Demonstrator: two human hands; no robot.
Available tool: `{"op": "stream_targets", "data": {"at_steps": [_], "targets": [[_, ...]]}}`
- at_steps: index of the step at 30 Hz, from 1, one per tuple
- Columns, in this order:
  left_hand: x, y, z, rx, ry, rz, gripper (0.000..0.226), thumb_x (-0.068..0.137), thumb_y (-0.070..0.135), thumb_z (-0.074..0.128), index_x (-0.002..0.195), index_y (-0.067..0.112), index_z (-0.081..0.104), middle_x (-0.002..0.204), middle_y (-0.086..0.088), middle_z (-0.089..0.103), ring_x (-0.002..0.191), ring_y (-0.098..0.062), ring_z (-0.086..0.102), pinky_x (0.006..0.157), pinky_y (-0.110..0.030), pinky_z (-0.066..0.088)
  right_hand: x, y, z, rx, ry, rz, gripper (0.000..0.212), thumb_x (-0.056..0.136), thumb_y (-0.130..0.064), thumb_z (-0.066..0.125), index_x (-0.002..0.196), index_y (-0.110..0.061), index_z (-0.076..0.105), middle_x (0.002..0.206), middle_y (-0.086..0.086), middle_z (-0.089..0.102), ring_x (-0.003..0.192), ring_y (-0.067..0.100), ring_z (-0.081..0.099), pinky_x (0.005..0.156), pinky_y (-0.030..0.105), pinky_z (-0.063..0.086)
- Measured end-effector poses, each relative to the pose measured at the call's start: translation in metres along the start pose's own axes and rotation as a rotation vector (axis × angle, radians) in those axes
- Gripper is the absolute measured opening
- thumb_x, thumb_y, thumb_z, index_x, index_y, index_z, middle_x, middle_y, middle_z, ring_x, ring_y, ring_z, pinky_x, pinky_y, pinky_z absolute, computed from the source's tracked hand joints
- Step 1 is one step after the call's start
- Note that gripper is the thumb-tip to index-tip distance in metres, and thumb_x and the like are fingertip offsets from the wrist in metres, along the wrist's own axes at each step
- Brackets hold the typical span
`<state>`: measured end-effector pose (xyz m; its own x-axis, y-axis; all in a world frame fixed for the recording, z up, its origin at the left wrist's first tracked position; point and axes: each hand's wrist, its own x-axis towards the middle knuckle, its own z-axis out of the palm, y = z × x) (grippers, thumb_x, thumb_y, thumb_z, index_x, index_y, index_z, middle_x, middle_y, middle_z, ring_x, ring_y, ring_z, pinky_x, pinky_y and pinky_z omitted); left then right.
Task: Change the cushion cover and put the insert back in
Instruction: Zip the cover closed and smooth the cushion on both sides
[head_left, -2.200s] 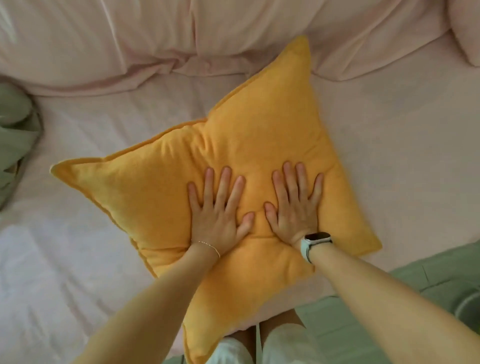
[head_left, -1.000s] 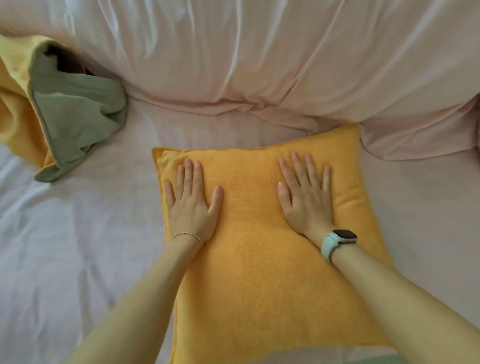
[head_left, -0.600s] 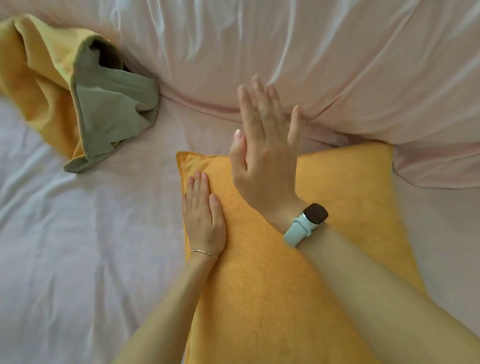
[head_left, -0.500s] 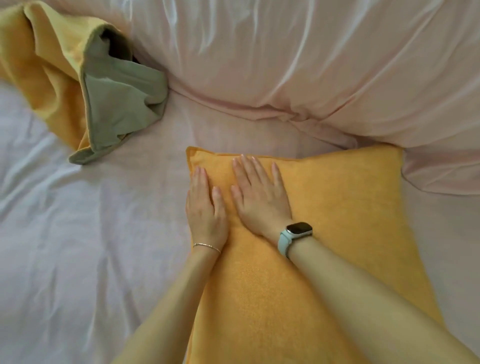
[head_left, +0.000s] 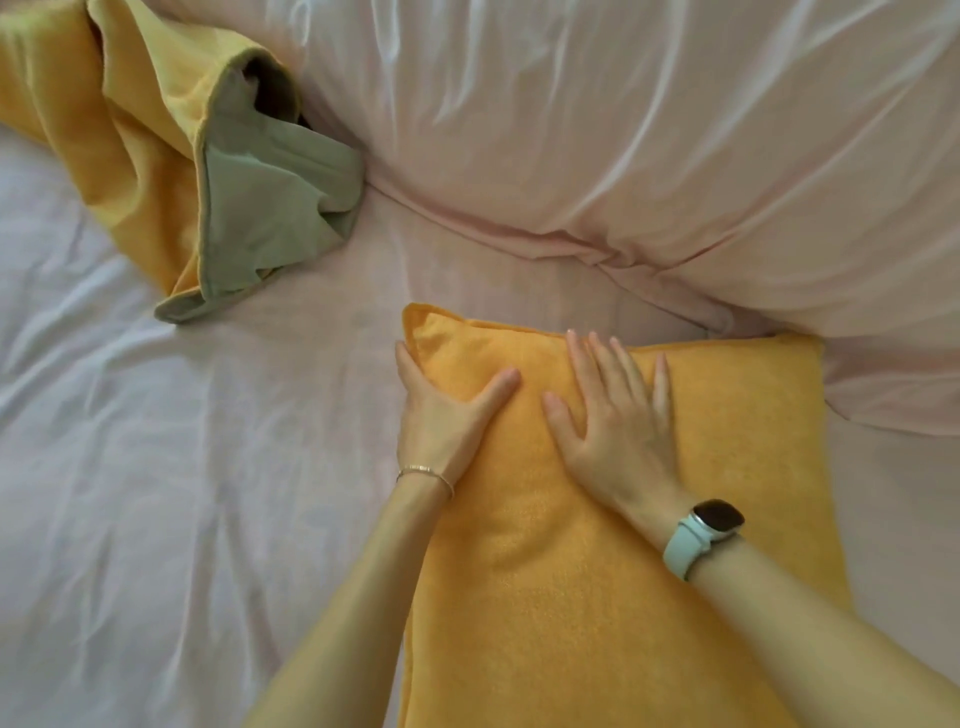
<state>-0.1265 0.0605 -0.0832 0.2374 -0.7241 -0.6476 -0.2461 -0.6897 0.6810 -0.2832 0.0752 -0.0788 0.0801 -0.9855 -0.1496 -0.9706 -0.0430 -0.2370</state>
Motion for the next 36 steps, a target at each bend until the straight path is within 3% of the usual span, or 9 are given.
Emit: {"op": "stream_targets", "data": {"at_steps": [4,9,14,19,23,25,29,33,36], "targets": [[-0.010,-0.020,0.008,-0.137,0.092,-0.078,0.091,0.067,0.037,0.080,0.138,0.020,0.025,0.122,0.003,0.051,0.111,-0.019,0.052,0.094,-0.032,0.041,-0.041,0.004,0.018,-0.086,-0.022,-0.179,0.071,0.087,-0.053,0.032,0.147,-0.019,0.015,0.150,0.018,0.025,0.140,0.031,0.020,0.111,0.057,0.011],[0.025,-0.024,0.025,-0.098,0.290,-0.133,0.030,0.081,0.032,0.067,0.103,0.014,0.056,0.097,-0.002,0.063,0.100,-0.026,0.059,0.076,-0.026,0.040,-0.012,-0.008,0.051,-0.193,-0.027,-0.196,0.058,0.091,-0.046,0.031,0.143,-0.020,0.032,0.146,0.020,0.034,0.134,0.037,0.030,0.107,0.061,0.015],[0.075,-0.004,0.027,0.173,0.341,-0.108,0.041,0.092,0.048,0.045,0.114,0.017,0.059,0.115,-0.013,0.063,0.109,-0.033,0.054,0.084,-0.034,0.040,0.053,-0.019,0.076,-0.211,0.079,-0.105,0.049,0.091,-0.038,0.034,0.134,-0.019,0.048,0.124,0.018,0.054,0.114,0.037,0.050,0.102,0.058,0.028],[0.078,0.004,0.018,0.188,0.303,-0.135,0.054,0.085,0.064,0.043,0.107,0.020,0.063,0.114,-0.008,0.064,0.108,-0.029,0.055,0.082,-0.034,0.040,0.065,-0.019,0.068,-0.040,0.173,-0.051,0.043,0.089,-0.037,0.038,0.121,-0.019,0.061,0.110,0.012,0.062,0.104,0.030,0.056,0.100,0.048,0.028],[0.050,0.006,0.015,0.154,0.333,-0.154,0.077,0.076,0.063,0.057,0.135,0.019,0.037,0.138,-0.006,0.045,0.126,-0.027,0.042,0.100,-0.041,0.033,0.050,-0.010,0.027,0.265,0.097,0.033,0.048,0.088,-0.033,0.027,0.116,-0.016,0.064,0.115,0.003,0.064,0.112,0.020,0.055,0.108,0.043,0.021],[0.027,0.009,0.018,0.387,0.487,0.026,0.082,0.078,0.054,0.059,0.143,0.019,0.024,0.145,-0.008,0.034,0.133,-0.028,0.031,0.106,-0.048,0.023,0.031,0.006,0.010,0.213,0.127,0.016,0.048,0.087,-0.030,0.029,0.115,-0.012,0.064,0.118,0.004,0.064,0.116,0.022,0.054,0.109,0.050,0.017],[-0.004,0.033,0.039,0.757,0.571,0.658,0.047,0.081,0.034,0.047,0.125,0.019,0.052,0.129,-0.009,0.055,0.126,-0.031,0.045,0.103,-0.056,0.028,-0.001,0.056,-0.020,0.034,0.057,0.284,0.044,0.093,-0.033,0.033,0.132,-0.024,0.051,0.143,0.004,0.043,0.137,0.023,0.028,0.108,0.061,0.002],[-0.024,0.046,0.084,0.960,0.190,0.640,0.058,0.087,0.053,0.029,0.132,0.024,0.048,0.140,-0.005,0.046,0.137,-0.029,0.030,0.108,-0.061,0.007,-0.028,0.111,-0.022,0.103,-0.026,0.517,0.049,0.098,-0.041,0.021,0.146,-0.034,0.022,0.157,-0.002,0.010,0.144,0.016,0.001,0.111,0.055,-0.004],[-0.036,0.022,0.098,1.090,0.158,0.705,0.059,0.087,0.057,0.031,0.132,0.025,0.049,0.142,-0.003,0.045,0.139,-0.029,0.026,0.108,-0.063,-0.001,-0.065,0.122,-0.004,0.105,0.028,0.505,0.059,0.090,-0.046,0.010,0.147,-0.031,0.012,0.156,-0.003,0.007,0.144,0.018,0.001,0.113,0.054,0.001]]}}
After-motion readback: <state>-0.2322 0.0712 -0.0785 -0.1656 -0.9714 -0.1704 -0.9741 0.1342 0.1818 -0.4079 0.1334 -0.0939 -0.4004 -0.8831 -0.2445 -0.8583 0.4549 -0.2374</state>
